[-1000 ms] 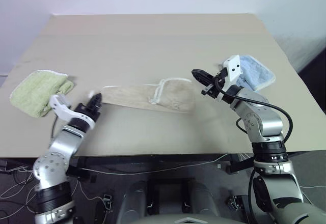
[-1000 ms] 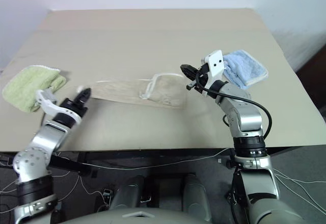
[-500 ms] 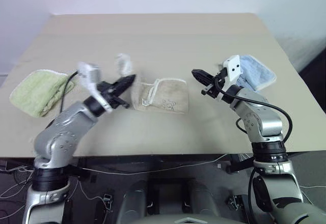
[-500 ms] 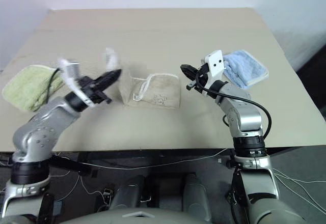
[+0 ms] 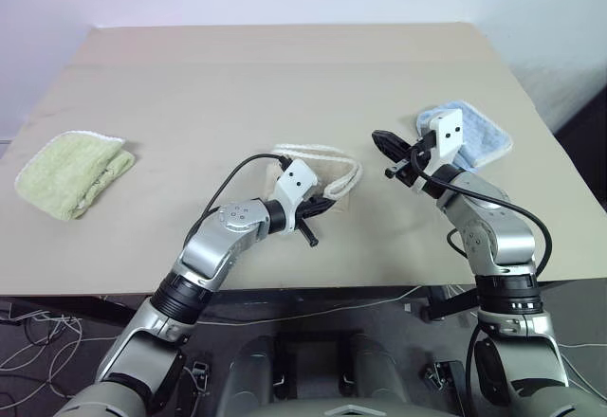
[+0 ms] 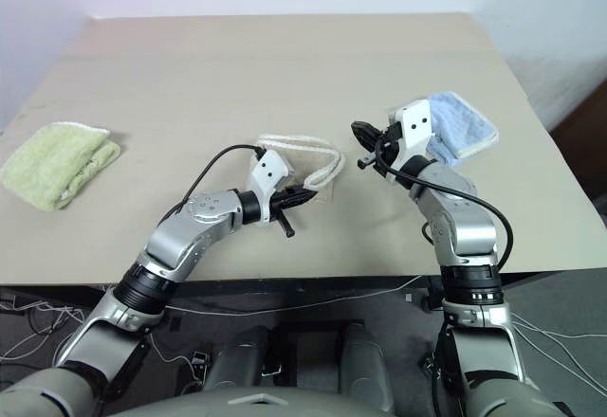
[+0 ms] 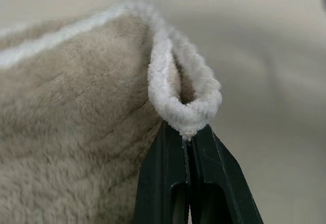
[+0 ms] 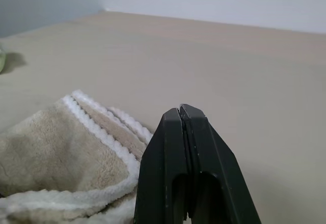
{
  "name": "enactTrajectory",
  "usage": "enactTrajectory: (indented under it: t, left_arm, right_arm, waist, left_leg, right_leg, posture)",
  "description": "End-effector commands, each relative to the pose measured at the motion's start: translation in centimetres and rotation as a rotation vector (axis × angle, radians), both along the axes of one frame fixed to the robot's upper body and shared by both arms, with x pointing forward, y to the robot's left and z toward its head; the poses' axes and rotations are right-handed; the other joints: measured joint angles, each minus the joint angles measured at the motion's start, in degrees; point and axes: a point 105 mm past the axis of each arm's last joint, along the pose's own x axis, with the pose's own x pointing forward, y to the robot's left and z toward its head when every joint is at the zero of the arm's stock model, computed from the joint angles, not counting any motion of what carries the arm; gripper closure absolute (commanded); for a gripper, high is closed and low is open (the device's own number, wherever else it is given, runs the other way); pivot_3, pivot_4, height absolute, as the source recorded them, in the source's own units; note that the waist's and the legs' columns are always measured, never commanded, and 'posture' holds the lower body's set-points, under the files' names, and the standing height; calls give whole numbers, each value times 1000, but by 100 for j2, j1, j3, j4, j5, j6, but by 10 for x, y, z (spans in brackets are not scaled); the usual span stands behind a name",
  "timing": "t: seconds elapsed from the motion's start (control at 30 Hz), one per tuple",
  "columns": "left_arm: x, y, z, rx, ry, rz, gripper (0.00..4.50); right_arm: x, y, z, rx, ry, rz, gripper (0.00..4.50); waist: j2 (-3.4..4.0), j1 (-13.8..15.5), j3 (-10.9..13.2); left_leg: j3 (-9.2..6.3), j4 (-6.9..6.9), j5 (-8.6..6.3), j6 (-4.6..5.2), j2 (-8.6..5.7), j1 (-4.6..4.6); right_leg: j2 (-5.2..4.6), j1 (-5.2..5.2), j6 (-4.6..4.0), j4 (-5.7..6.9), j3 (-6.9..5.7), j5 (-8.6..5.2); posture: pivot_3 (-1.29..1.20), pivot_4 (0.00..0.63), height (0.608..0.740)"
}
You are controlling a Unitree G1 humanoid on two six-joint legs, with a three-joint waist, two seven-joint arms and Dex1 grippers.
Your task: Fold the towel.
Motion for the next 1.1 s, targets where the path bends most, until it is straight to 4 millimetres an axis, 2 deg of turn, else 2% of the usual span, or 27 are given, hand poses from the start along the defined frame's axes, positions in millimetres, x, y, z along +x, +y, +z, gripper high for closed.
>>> enactTrajectory:
  t: [0.03, 0.23, 0.3, 0.37, 0.5, 0.53, 0.67, 0.7, 0.87, 1.0, 1.1]
  left_arm:
    - [-2, 1, 23, -127, -2, -18, 3831]
    - [-7, 12, 44, -275, 3, -9, 1733]
    - [-4, 24, 51, -317, -25, 53, 1078]
    - [5, 39, 56, -341, -56, 148, 1078]
    - [20, 57, 47, -269, -110, 273, 1078]
    - [22, 59, 47, -265, -122, 280, 1492]
    - [24, 59, 37, -209, -150, 272, 2608]
    - [25, 58, 32, -190, -146, 269, 3027]
    - [31, 61, 1, -80, -100, 289, 4455]
    - [36, 63, -18, 2, -75, 314, 4455]
    - [38, 64, -15, -24, -90, 334, 4455]
  right_arm:
    - [-5, -1, 18, 1, -67, -5, 4500]
    - [-5, 3, 20, 0, -69, 13, 4500]
    - [-5, 6, 21, 6, -67, 29, 4500]
    - [-5, 11, 22, 10, -63, 51, 4500]
    - [-6, 21, 22, 4, -57, 96, 4500]
    - [-6, 22, 21, 6, -54, 101, 4500]
    - [-6, 48, 3, -14, 15, 173, 4500]
    - [-5, 52, -3, -16, 37, 181, 4500]
    - [12, 63, -53, -29, 217, 119, 4500]
    - [16, 64, -86, -101, 296, 91, 4500]
    - [14, 64, -91, -140, 276, 100, 4500]
  waist:
    - [0, 3, 0]
    - [0, -4, 0]
    - [0, 2, 1]
    - [0, 0, 0]
    - [0, 2, 0]
    - [0, 3, 0]
    - [0, -3, 0]
    - [0, -4, 0]
    - [-1, 2, 0]
    - [-1, -11, -2]
    - [-2, -14, -6]
  left_leg:
    - [0, 2, 0, 0, -1, -2]
    - [-2, 4, 3, -3, 0, -2]
    - [-2, 4, 7, -10, 0, -2]
    - [-3, 5, 6, -9, -1, -2]
    - [-4, 6, 2, -1, -1, -1]
    - [-3, 6, 1, 1, -1, -1]
    - [-3, 7, 2, -1, -1, -1]
    - [-3, 7, 4, -4, 1, -1]
    - [-3, 8, 13, -20, 1, -1]
    - [-2, 8, 13, -20, 0, -2]
    - [-3, 8, 12, -19, 1, 17]
  right_leg:
    - [-1, 0, 0, 0, 0, 0]
    - [-1, 0, 1, 3, 0, 0]
    - [-1, 0, 1, 3, -1, 1]
    - [-1, 2, 1, 3, -1, 1]
    - [1, 2, 4, 4, -1, 2]
    - [2, 2, 4, 4, -1, 3]
    - [2, 2, 5, 4, -2, 3]
    - [5, 2, 5, 4, -2, 3]
    - [6, 4, 5, 4, -3, 3]
    - [5, 3, 5, 4, -3, 3]
    - [5, 19, 5, 4, -3, 3]
  posture:
    - [0, 150, 740]
    - [0, 150, 740]
    - [0, 150, 740]
    - [0, 150, 740]
    - [0, 150, 740]
    - [0, 150, 740]
    - [0, 150, 740]
    - [0, 150, 740]
    - [0, 150, 740]
    - [0, 150, 740]
    - [0, 150, 740]
